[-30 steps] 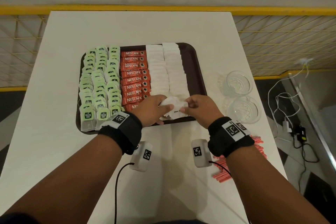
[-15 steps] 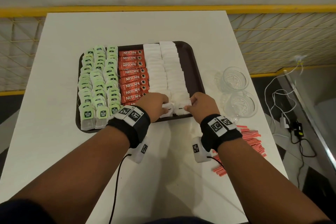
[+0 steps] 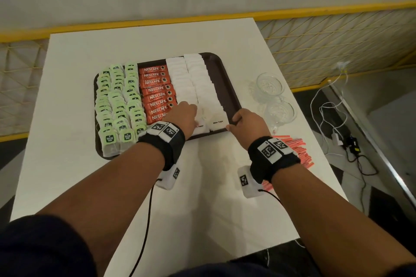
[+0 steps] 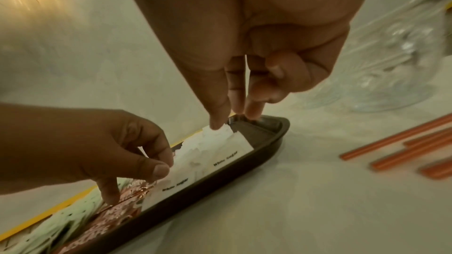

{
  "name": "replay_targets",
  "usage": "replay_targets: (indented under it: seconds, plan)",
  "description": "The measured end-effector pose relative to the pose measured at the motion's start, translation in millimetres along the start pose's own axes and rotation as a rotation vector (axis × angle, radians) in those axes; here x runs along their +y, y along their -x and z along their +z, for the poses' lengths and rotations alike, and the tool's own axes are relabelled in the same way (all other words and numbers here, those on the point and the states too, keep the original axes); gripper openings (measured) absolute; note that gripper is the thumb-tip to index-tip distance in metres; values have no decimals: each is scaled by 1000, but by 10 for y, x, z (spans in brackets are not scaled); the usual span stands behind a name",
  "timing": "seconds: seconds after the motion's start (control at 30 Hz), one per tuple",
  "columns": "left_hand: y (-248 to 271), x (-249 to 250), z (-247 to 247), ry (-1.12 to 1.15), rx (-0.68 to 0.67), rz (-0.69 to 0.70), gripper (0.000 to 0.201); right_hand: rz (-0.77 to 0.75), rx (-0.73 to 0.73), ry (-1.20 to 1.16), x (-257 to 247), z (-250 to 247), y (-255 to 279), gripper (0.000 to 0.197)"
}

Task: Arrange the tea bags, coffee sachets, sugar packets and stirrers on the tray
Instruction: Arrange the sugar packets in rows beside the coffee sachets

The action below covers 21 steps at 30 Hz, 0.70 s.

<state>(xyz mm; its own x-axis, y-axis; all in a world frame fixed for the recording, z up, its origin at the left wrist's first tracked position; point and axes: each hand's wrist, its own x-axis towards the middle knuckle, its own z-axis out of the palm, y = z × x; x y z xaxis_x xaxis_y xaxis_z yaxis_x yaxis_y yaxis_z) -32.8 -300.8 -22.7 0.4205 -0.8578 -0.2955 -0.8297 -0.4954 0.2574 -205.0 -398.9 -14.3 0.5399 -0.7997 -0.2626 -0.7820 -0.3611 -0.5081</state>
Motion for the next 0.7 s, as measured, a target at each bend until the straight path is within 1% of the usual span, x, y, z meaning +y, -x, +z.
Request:
replay_targets:
  seconds: [0.13, 0.23, 0.37, 0.5, 0.6, 0.7]
  plan:
    - [147, 89, -99, -66, 29, 35, 36, -40, 7, -50, 136, -196, 315, 18]
    - [286, 223, -194, -36, 27, 100, 35, -71, -19, -68, 311, -391, 527, 13]
    - [517, 444, -203, 63, -16, 248, 23, -91, -48, 76, 680, -687, 707, 10]
    - [725, 709, -61, 98, -52, 323, 21, -100, -125, 230, 1096, -892, 771, 21]
    - [815, 966, 94, 111, -80, 316, 23, -142, -163, 345, 1376, -910, 771, 35]
    - [789, 1244, 292, 110, -133, 280, 23, -232, -169, 440, 1564, -866, 754, 37]
